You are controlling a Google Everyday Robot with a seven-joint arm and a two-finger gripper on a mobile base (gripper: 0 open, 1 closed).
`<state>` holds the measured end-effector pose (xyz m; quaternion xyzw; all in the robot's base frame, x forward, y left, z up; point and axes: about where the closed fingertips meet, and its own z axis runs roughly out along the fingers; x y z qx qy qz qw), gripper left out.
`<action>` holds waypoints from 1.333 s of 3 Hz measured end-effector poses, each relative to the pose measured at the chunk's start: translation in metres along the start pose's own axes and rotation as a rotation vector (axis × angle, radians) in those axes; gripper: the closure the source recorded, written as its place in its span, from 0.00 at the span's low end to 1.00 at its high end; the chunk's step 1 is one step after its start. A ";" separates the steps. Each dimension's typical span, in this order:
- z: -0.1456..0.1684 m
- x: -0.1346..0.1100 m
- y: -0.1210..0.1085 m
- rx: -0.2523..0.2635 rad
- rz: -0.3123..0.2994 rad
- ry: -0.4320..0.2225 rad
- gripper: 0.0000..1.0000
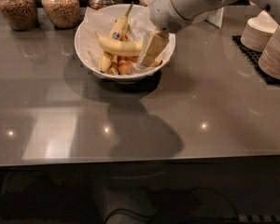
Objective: Pick banana from white bowl
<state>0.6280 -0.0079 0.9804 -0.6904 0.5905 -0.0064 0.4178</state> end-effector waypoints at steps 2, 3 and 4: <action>0.048 -0.002 0.006 -0.051 -0.006 -0.049 0.35; 0.061 0.002 0.008 -0.061 0.003 -0.055 0.29; 0.072 0.008 0.009 -0.071 0.013 -0.052 0.30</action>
Offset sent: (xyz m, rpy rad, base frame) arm 0.0297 0.0388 -0.0508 0.0309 0.0545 0.0760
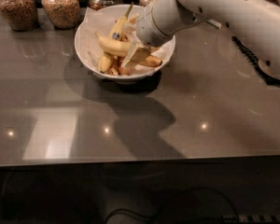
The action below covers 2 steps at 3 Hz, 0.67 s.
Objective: Pick banana from white bowl
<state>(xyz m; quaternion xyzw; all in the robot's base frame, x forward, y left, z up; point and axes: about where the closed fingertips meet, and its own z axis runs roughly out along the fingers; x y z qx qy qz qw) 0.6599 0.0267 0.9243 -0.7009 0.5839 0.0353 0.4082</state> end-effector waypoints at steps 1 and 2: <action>0.010 0.007 -0.002 -0.007 0.008 0.001 0.34; 0.018 0.015 -0.004 -0.009 0.016 0.006 0.43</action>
Offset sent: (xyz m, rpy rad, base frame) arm 0.0260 -0.0073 -0.0246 -0.0004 0.0217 -0.0251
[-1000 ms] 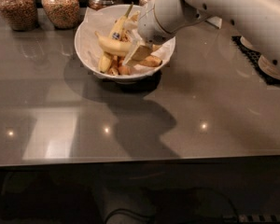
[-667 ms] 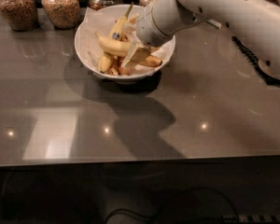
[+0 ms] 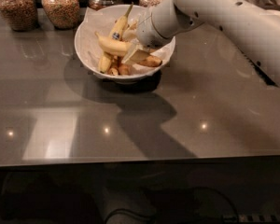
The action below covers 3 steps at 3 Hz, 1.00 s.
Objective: Pick banana from white bowl
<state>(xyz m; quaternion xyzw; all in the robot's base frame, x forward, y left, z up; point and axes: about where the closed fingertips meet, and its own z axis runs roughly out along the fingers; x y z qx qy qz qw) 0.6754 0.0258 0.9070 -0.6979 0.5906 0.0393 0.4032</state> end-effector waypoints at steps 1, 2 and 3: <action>0.000 0.000 0.000 0.000 0.000 0.000 0.61; -0.004 -0.008 0.000 -0.004 -0.032 0.004 0.85; -0.015 -0.020 -0.002 -0.017 -0.077 0.014 1.00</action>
Offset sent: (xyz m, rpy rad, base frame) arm -0.0075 0.0045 0.0180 -0.0387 -0.0409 0.0413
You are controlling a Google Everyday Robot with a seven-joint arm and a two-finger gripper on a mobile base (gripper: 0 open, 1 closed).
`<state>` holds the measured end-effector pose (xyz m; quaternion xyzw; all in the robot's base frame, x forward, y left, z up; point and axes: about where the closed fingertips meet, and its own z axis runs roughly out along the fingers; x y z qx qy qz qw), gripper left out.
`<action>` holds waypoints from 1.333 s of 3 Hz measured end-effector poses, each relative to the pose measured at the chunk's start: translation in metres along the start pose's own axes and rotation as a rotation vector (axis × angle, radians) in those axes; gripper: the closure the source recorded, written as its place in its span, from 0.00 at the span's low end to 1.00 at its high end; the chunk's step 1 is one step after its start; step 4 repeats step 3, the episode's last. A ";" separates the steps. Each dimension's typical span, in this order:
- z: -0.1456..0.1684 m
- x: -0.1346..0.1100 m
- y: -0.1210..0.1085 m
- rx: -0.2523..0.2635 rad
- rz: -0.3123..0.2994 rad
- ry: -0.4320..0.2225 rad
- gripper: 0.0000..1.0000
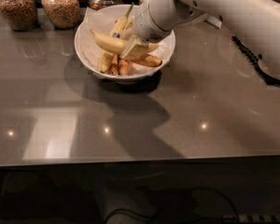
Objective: Pick banana from white bowl
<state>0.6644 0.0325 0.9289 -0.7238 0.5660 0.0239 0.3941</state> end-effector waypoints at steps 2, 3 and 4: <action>-0.035 -0.018 0.000 -0.084 -0.094 0.077 1.00; -0.055 -0.018 0.013 -0.102 -0.042 0.038 1.00; -0.055 -0.018 0.013 -0.102 -0.042 0.038 1.00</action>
Offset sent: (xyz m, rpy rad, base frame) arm -0.0410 -0.0201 0.0533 -0.2339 0.0390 0.1027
